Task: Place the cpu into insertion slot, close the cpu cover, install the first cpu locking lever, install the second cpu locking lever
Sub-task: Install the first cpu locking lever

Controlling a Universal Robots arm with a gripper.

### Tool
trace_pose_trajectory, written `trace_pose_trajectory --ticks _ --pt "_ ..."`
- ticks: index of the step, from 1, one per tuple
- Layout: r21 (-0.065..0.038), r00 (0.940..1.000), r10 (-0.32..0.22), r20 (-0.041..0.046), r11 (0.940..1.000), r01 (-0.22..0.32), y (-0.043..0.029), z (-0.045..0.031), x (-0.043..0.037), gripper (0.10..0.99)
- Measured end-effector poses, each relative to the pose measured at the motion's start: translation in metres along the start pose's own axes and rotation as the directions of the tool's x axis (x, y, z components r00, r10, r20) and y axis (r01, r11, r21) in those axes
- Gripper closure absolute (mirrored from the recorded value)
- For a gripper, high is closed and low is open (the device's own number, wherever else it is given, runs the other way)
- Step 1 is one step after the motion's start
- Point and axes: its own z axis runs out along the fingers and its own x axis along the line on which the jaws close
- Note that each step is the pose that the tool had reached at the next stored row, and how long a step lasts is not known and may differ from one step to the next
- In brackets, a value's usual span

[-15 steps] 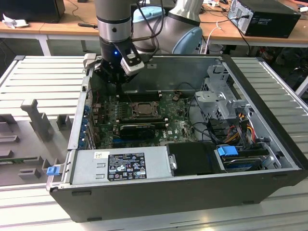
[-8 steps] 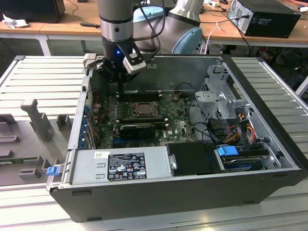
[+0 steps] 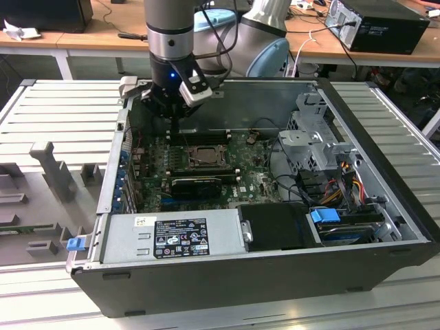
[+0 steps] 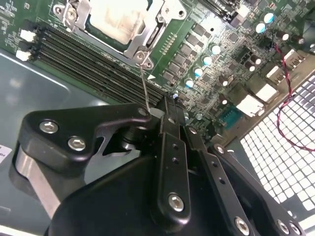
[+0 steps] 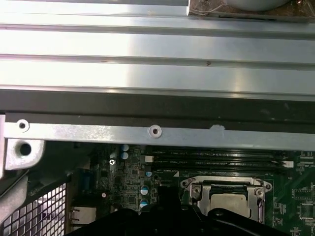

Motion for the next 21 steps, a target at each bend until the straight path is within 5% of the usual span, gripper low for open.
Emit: trace_pose_trajectory --ticks 21 --pt "0.000 1.0000 0.000 0.0000 1.0000 0.000 -0.0004 0.0007 -0.0103 0.980"
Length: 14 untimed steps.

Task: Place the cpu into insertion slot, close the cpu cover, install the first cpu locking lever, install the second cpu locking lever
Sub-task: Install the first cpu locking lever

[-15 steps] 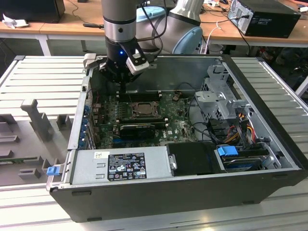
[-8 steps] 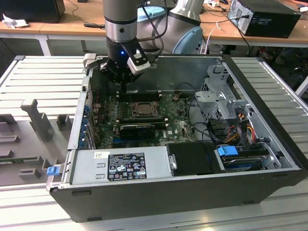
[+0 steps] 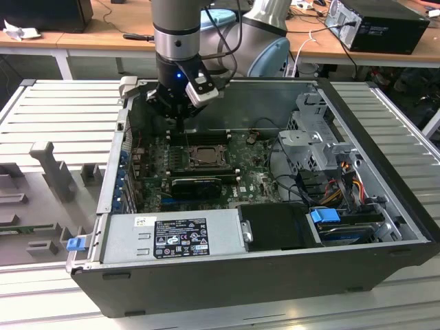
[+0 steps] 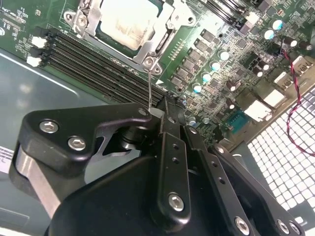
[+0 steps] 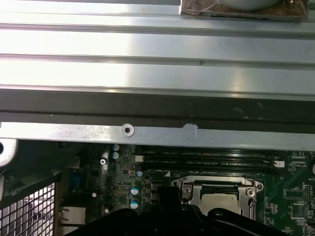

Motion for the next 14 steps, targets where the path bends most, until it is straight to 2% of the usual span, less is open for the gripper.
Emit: trace_pose_trajectory --ticks 9,14 --pt "0.000 1.0000 0.000 0.0000 1.0000 0.000 -0.0003 0.0004 -0.0099 0.980" --pt "0.000 1.0000 0.000 0.0000 1.0000 0.000 -0.0006 0.0009 -0.0183 0.980"
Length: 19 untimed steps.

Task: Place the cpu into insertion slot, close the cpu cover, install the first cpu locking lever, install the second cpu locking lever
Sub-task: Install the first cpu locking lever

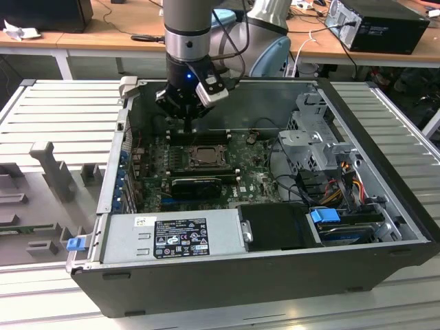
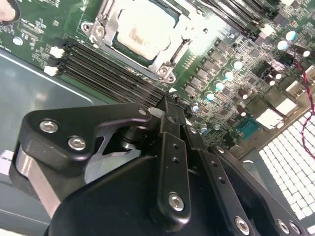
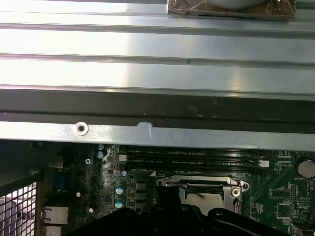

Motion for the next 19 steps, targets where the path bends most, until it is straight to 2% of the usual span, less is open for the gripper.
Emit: trace_pose_trajectory --ticks 4,5,6,7,11,14,16,19 --pt "0.000 1.0000 0.000 -0.0005 1.0000 0.000 -0.0003 0.0004 -0.0098 0.980" --pt "-0.016 1.0000 0.000 -0.0007 0.9999 0.000 -0.0005 0.0004 -0.0136 0.980" --pt "-0.054 1.0000 0.000 0.0004 0.9986 0.000 -0.0006 0.0004 -0.0155 0.980" --pt "-0.071 1.0000 0.000 0.0011 0.9975 0.001 -0.0008 0.0008 -0.0162 0.980" --pt "-0.071 1.0000 -0.001 0.0062 0.9975 0.001 -0.0011 0.0050 -0.0178 0.980" --pt "-0.071 1.0000 -0.001 0.0063 0.9975 0.001 -0.0016 0.0117 -0.0252 0.980" --pt "-0.071 1.0000 -0.002 0.0063 0.9975 0.002 -0.0022 0.0189 -0.0355 0.980" --pt "-0.070 1.0000 -0.002 0.0060 0.9975 0.003 -0.0025 0.0212 -0.0386 0.980"
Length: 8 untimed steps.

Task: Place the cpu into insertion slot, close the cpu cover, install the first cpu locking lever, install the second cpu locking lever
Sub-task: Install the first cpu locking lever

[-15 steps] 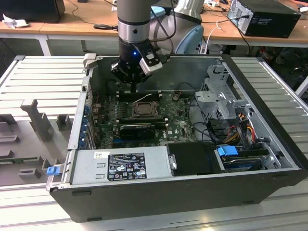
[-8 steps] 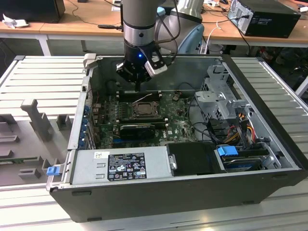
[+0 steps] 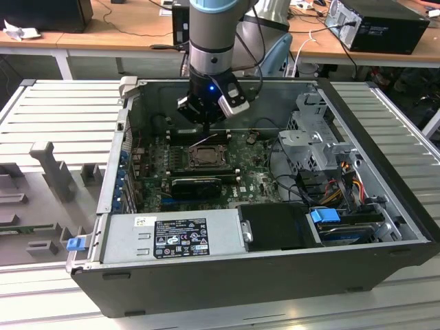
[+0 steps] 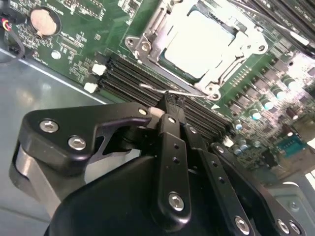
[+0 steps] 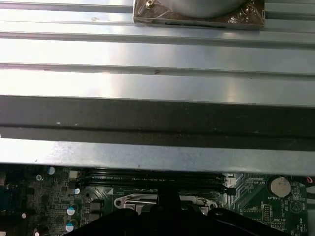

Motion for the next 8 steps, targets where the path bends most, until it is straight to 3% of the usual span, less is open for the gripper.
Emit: trace_pose_trajectory --ticks 8 --pt "0.000 1.0000 0.000 0.0002 1.0000 0.000 -0.0001 0.0012 0.0000 0.980"
